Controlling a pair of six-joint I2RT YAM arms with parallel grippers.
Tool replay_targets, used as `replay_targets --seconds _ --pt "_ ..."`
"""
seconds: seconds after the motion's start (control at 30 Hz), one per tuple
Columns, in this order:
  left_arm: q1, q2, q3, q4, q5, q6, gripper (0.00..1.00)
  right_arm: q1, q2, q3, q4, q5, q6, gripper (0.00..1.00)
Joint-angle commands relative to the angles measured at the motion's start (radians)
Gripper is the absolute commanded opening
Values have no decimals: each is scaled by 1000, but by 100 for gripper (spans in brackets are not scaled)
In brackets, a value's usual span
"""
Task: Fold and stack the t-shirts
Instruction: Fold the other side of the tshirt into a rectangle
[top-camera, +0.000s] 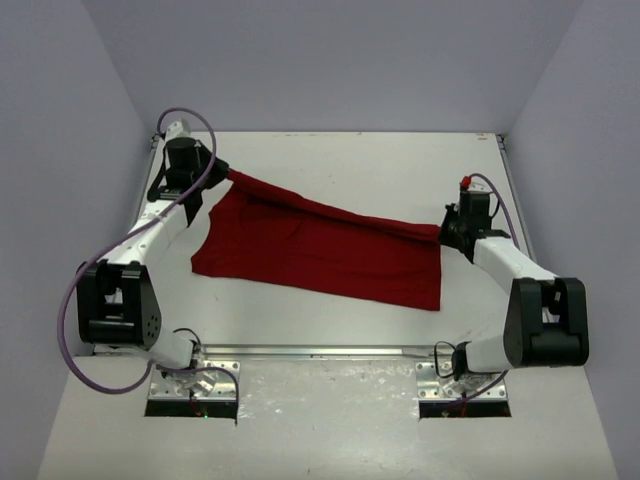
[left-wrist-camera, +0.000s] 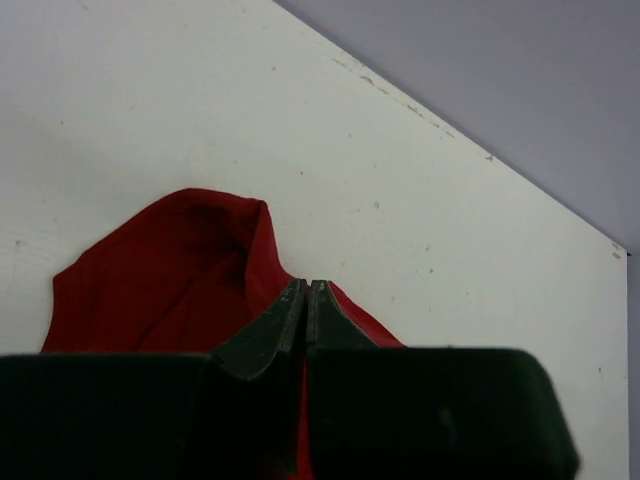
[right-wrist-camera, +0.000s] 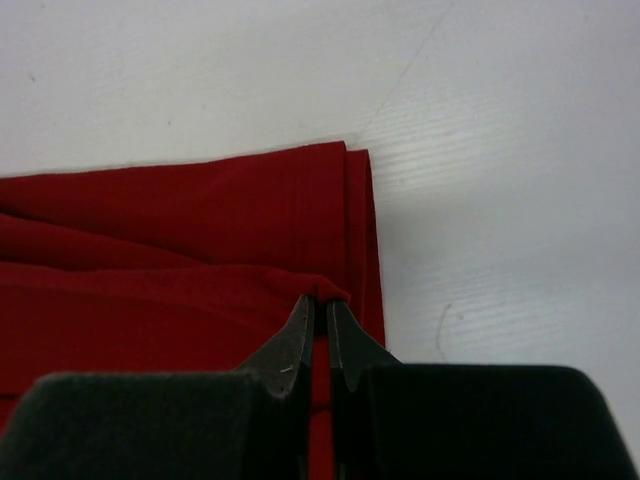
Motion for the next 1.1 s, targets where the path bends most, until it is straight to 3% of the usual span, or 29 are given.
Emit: replay_targets --seconds 0.0,0.47,0.57,0.73,0.83,0.87,1.03,1.07 --pt "-5 -131 -90 54 -68 -36 0 2 -91 -52 16 -11 9 5" --pt "-16 -341 -329 29 -128 -72 0 46 -246 -209 25 -14 19 10" --pt "-24 -363 -380 37 -130 -86 0 49 -260 -227 28 -18 21 15" --pt "-47 -439 -487 45 -118 -109 1 51 -311 -243 -6 -24 32 34" --pt "-70 -523 -555 23 -131 -141 13 57 -381 -272 -50 -44 44 45" --pt "-79 -577 -581 -44 -174 -173 27 60 -416 -285 -58 -41 57 46" --pt "-103 -732 -616 -155 -360 -204 20 64 -377 -261 -76 -51 59 48" --pt "-103 -738 -621 -199 -387 -214 27 68 -302 -220 -90 -51 58 49"
